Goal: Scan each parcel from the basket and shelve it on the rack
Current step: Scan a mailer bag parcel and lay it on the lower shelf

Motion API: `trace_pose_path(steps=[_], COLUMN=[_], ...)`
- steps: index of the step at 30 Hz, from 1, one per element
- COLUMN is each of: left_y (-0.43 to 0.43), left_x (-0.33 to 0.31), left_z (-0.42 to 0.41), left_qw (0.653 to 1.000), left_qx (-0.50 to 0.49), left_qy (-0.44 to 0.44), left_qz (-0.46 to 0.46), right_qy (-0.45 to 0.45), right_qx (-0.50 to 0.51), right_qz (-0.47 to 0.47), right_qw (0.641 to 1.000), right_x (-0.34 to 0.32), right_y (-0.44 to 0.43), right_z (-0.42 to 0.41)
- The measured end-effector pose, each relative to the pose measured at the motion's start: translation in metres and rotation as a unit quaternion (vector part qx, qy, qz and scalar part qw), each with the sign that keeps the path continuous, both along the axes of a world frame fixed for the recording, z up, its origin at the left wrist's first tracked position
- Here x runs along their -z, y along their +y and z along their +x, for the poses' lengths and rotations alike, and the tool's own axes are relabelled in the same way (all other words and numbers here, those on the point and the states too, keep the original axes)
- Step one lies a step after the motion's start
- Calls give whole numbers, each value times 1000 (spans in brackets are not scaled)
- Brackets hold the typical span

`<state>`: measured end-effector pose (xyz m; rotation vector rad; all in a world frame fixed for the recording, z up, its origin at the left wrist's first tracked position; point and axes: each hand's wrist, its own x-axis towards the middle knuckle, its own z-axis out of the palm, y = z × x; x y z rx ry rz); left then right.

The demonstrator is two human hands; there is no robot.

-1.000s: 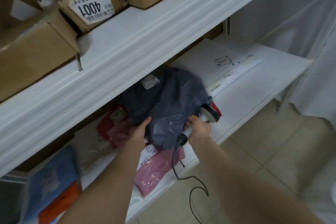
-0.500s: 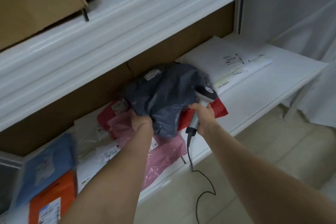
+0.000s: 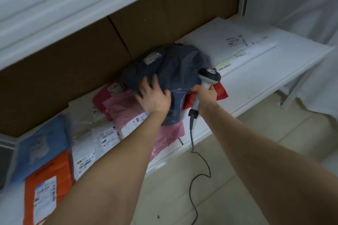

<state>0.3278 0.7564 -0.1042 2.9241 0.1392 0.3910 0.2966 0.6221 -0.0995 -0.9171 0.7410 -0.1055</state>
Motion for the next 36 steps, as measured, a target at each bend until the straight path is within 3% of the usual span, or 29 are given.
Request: trace_pose_path(steps=[2,4,8,14,18,24,29,33,36], left_y=[-9,-12,0,-3,-5,-13,-17,-22,-37], left_x=[2,8,23,9,2,0,-10,-24,-41], left_z=[-2,-4,-6,-3,-4,-10,-6,-7,-13], left_qw=[992,975,946,958,943,945,924,915,930], left_qx=[113,167,116,59,24,149,97,92,97], left_qy=[36,127,249,193,280,225,326,347,316], left_qz=[39,79,169,205,180,184,174,182,159], right_qy=[-6,-8,4,28,44,43,53,54,51], right_qx=[-1,-4,-15,-51,-79,-78,-86,-82,-74], right_qz=[7,15,4,-47,-56,-48,-49,-35,-26], right_qw=[1000,1000,1000,997,994,995,994,995,996], right_x=[-2,-3,1,8,4,-5,-8,-18,-33], right_y=[2,3,0,1,-2,-10,-14,-20,-30], right_z=[0,2,4,6,2,-4,-12,-21,-35])
